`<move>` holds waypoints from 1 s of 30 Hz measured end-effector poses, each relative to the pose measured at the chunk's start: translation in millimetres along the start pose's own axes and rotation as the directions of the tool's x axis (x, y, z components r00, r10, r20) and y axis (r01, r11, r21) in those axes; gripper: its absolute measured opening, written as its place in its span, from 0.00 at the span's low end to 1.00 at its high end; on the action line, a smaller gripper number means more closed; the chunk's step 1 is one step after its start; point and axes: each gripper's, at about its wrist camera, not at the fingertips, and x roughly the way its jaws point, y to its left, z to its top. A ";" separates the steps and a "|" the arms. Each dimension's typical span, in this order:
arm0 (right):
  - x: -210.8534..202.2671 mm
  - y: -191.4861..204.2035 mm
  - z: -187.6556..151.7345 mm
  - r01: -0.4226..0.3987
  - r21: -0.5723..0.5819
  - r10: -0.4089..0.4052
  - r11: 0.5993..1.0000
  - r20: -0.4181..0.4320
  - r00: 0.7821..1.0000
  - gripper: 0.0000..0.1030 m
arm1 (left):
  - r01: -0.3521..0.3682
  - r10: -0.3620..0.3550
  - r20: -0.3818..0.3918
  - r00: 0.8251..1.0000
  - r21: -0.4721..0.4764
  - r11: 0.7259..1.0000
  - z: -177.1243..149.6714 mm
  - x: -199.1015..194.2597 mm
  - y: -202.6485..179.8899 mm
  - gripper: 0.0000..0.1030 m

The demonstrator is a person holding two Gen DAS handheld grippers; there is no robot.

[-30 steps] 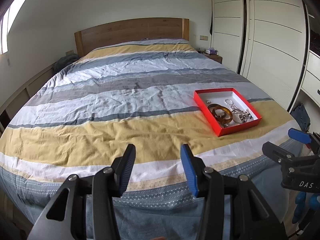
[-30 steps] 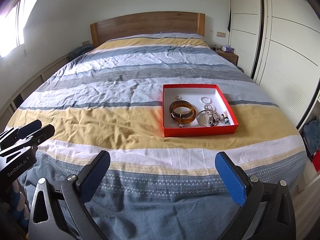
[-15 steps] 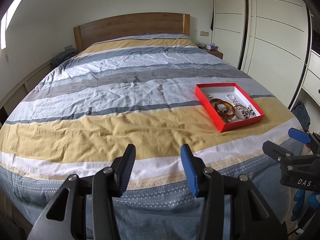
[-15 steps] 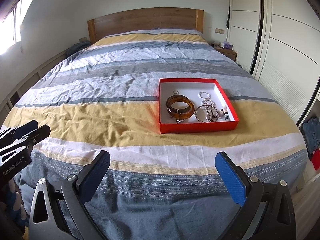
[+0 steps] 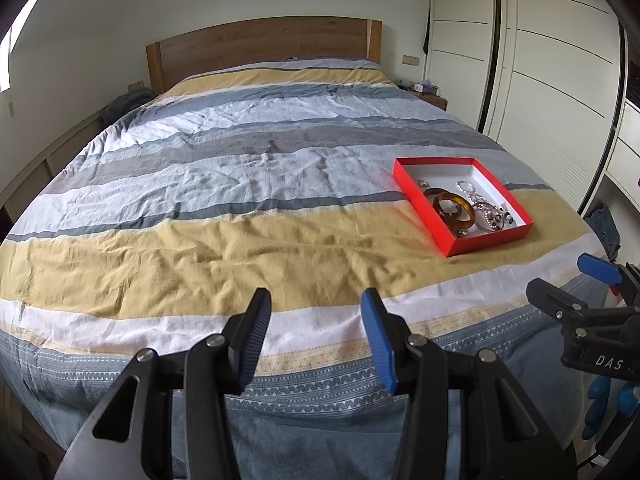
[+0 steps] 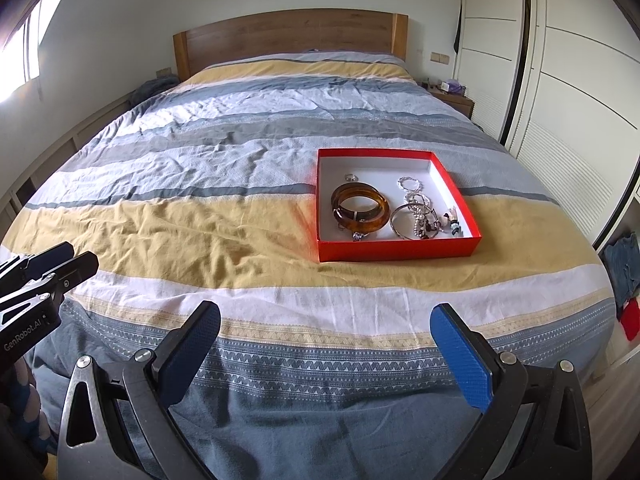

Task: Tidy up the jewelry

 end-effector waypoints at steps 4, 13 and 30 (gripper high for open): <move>0.0 -0.1 0.1 0.001 -0.001 -0.001 1.000 -0.001 1.000 1.00 | -0.001 0.001 -0.001 1.000 -0.001 1.000 -0.2 1.0 0.4 0.43; 2.2 -6.1 2.2 0.007 0.008 -0.007 1.000 0.005 1.000 1.00 | 0.001 -0.001 -0.001 1.000 0.001 1.000 -1.6 1.6 1.2 0.43; -11.6 -9.5 1.6 0.000 0.012 -0.001 1.000 0.033 0.999 1.00 | -0.014 0.014 0.035 0.999 0.001 1.000 0.7 -15.7 0.3 0.48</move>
